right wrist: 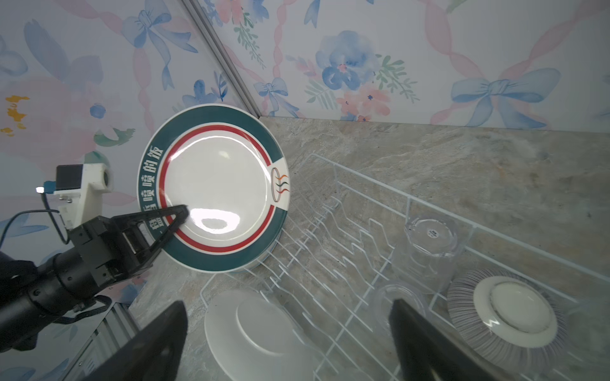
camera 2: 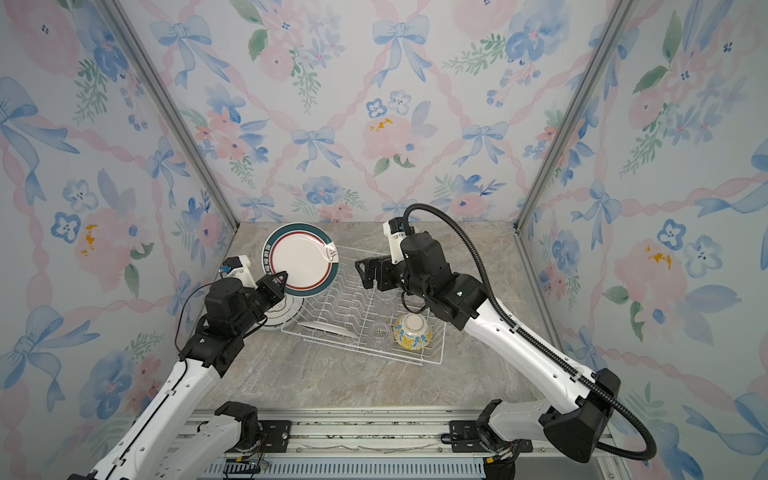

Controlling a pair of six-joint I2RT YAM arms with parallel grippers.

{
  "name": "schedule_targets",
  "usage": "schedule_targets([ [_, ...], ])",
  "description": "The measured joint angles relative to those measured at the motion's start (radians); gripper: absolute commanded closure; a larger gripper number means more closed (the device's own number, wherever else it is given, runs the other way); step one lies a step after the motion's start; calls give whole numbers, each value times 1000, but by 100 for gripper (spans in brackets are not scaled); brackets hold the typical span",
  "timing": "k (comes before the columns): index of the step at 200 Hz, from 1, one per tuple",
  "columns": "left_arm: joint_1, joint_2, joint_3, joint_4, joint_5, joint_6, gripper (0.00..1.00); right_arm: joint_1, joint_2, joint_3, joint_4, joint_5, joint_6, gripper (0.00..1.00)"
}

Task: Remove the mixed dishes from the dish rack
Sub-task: 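Lower the red-green rimmed plate onto the plate stack with the left gripper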

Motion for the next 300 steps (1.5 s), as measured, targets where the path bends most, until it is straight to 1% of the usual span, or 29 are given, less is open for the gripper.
schedule_targets([
  [24, 72, -61, -32, -11, -11, -21, 100, 0, 0, -27, -29, 31, -11, 3],
  [46, 134, -106, -70, -29, -18, -44, 100, 0, -2, -55, -48, 32, -10, 3],
  [87, 220, -149, -132, -56, -23, -76, 100, 3, -6, -64, -65, 32, -10, 3],
  [122, 261, -175, -175, -55, -22, -95, 100, 4, -20, -85, -76, 32, -10, 3],
  [150, 278, -227, -225, -61, -30, -97, 100, 4, -22, -93, -97, 32, -10, 3],
  [203, 285, -328, -343, -89, -104, -115, 100, 4, -25, -104, -109, 32, -10, 3],
  [233, 298, -311, -359, -108, -124, -122, 100, 5, -21, -104, -114, 32, -10, 3],
  [261, 306, -258, -359, -106, -122, -121, 100, 8, -6, -104, -114, 31, -8, 3],
  [300, 336, -126, -359, -66, -61, -110, 100, 11, 24, -104, -116, 29, -1, 3],
])
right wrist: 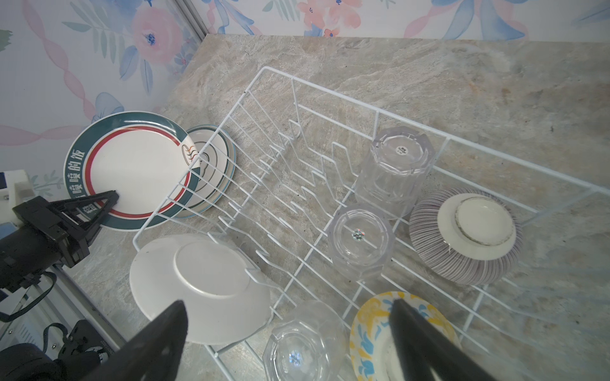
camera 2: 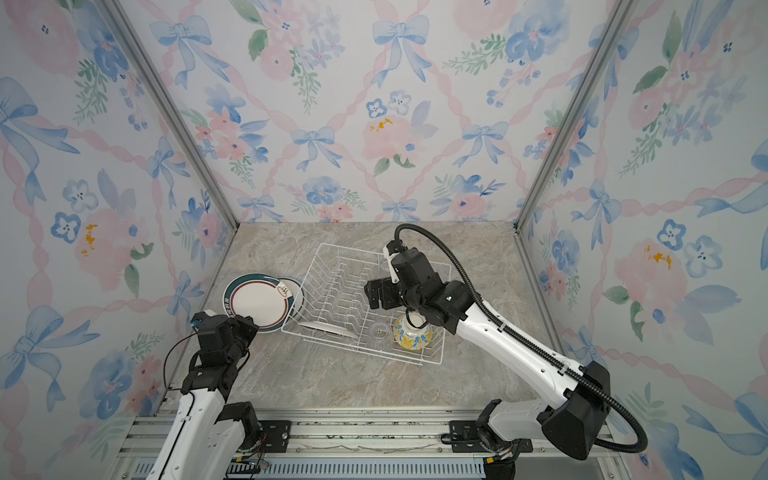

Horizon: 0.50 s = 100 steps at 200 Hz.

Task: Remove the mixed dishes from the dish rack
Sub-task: 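Lower the red-green rimmed plate onto the plate stack with the left gripper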

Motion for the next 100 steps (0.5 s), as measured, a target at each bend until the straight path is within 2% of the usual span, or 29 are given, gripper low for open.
schedule_targets([
  [50, 39, 145, 0, 92, 119, 19, 100, 20, 23, 1, -8, -6, 11, 3],
  [100, 62, 241, 15, 155, 186, 45, 100, 24, 27, 2, -20, -5, 23, 3],
])
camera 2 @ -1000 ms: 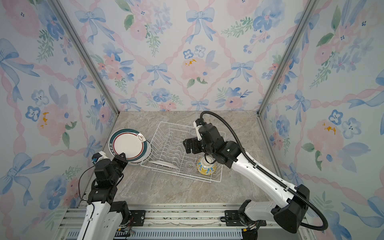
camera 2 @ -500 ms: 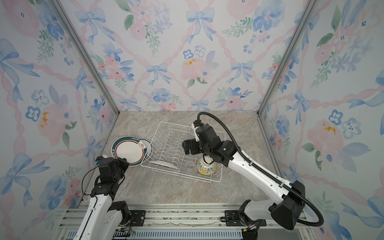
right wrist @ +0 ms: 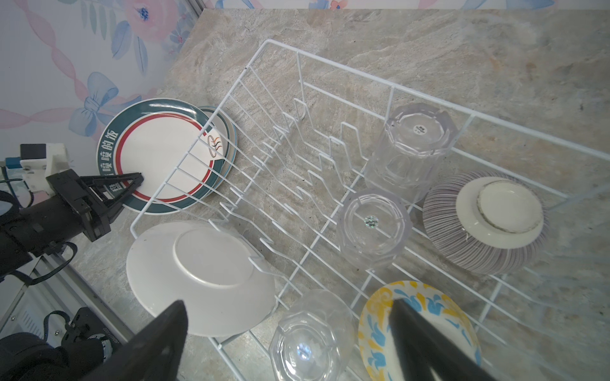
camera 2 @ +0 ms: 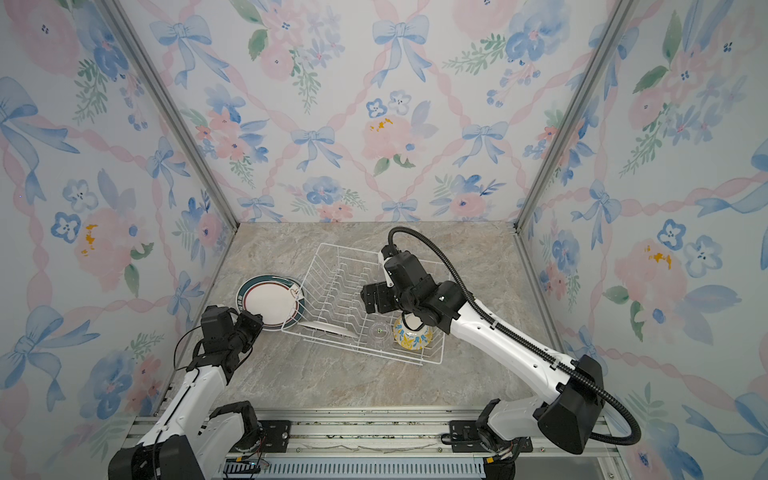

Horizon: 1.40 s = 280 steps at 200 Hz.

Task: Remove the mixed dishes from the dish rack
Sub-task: 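Lower the red-green rimmed plate onto the plate stack with the left gripper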

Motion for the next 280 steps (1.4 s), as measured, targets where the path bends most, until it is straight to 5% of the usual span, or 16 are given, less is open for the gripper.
schedule_targets([
  [165, 89, 134, 67, 43, 101, 76, 87, 1, 58, 16, -32, 15, 2, 3],
  [225, 93, 191, 91, 42, 139, 108, 62, 1, 90, 39, -39, 15, 2, 3],
  [280, 94, 199, 116, 35, 159, 139, 19, 1, 97, 39, -39, 14, 2, 3],
])
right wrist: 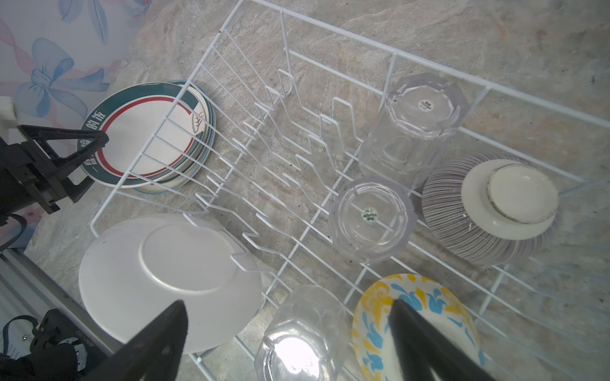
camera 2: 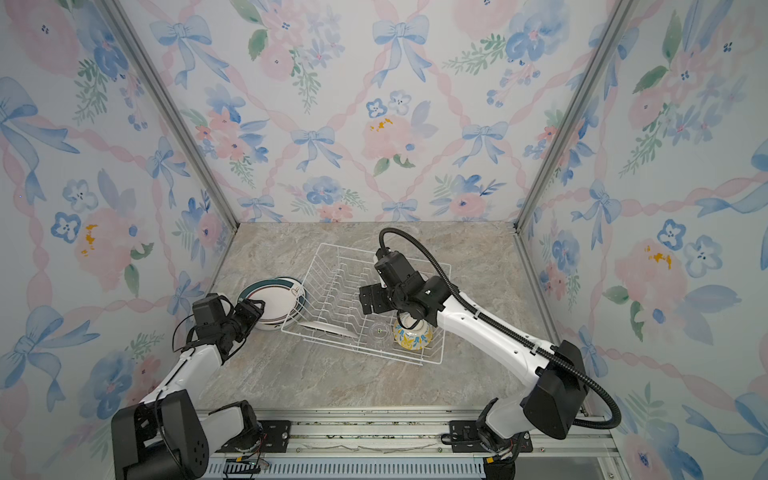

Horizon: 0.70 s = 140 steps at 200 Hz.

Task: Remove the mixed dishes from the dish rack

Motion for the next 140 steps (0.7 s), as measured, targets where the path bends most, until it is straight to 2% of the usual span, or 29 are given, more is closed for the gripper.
schedule_targets([
  [5, 0, 0, 2, 0, 1, -2, 14, 0, 0, 0, 0, 0, 0, 3],
  [9, 0, 0, 5, -2, 2, 10, 3, 0, 0, 0, 0, 0, 0, 3],
  [14, 0, 0, 8, -5, 3, 12, 2, 0, 0, 0, 0, 0, 0, 3],
  [100, -19, 77, 89, -111, -15, 42, 2, -3, 0, -29, 15, 0, -2, 3],
  [140, -52, 129, 187, -220, -90, 93, 2, -3, 0, -31, 11, 2, -28, 3],
])
